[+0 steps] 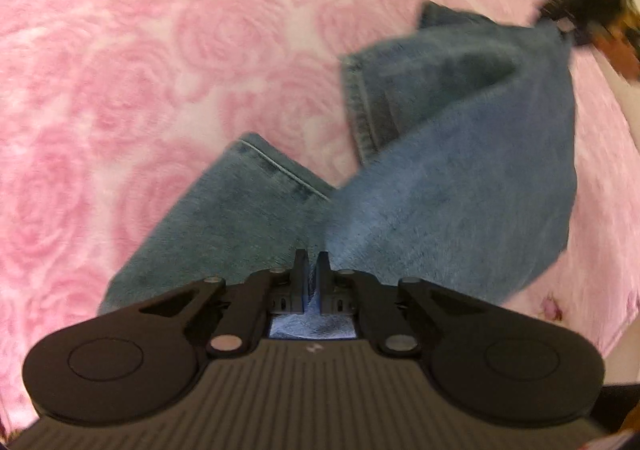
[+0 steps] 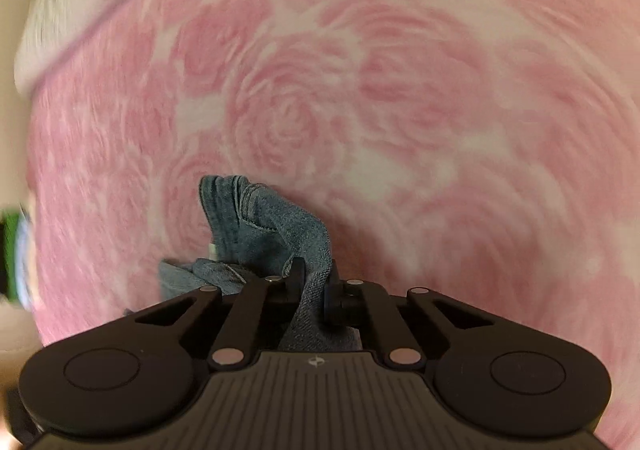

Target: Fold clothes

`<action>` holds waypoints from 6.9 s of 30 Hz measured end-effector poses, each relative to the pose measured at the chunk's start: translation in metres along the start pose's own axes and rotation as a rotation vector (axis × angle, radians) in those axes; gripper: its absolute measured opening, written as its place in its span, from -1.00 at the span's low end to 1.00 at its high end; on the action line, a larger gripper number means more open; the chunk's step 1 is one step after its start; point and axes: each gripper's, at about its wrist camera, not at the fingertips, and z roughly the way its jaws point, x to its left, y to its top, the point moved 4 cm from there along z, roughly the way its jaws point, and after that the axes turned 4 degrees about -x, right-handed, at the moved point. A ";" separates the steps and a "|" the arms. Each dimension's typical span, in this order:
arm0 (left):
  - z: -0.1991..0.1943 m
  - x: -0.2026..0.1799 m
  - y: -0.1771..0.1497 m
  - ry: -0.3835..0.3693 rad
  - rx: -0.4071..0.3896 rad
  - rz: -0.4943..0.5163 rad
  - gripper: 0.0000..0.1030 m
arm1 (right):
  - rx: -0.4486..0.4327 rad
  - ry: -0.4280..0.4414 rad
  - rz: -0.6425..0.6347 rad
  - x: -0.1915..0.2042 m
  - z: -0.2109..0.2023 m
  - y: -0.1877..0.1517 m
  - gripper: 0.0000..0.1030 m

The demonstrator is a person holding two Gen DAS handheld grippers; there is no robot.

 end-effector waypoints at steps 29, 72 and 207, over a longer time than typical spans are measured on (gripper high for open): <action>-0.165 -0.024 -0.086 0.069 -0.135 -0.077 -0.76 | -0.667 0.057 0.747 -0.083 -0.275 -0.360 -0.73; -0.090 0.102 -0.172 0.177 -0.332 -0.859 -0.37 | -0.647 -0.274 0.722 -0.259 -0.146 -0.412 -0.21; -0.004 -0.003 -0.061 -0.351 0.051 -0.351 -0.35 | -0.683 -0.435 0.653 -0.133 -0.152 -0.382 -0.07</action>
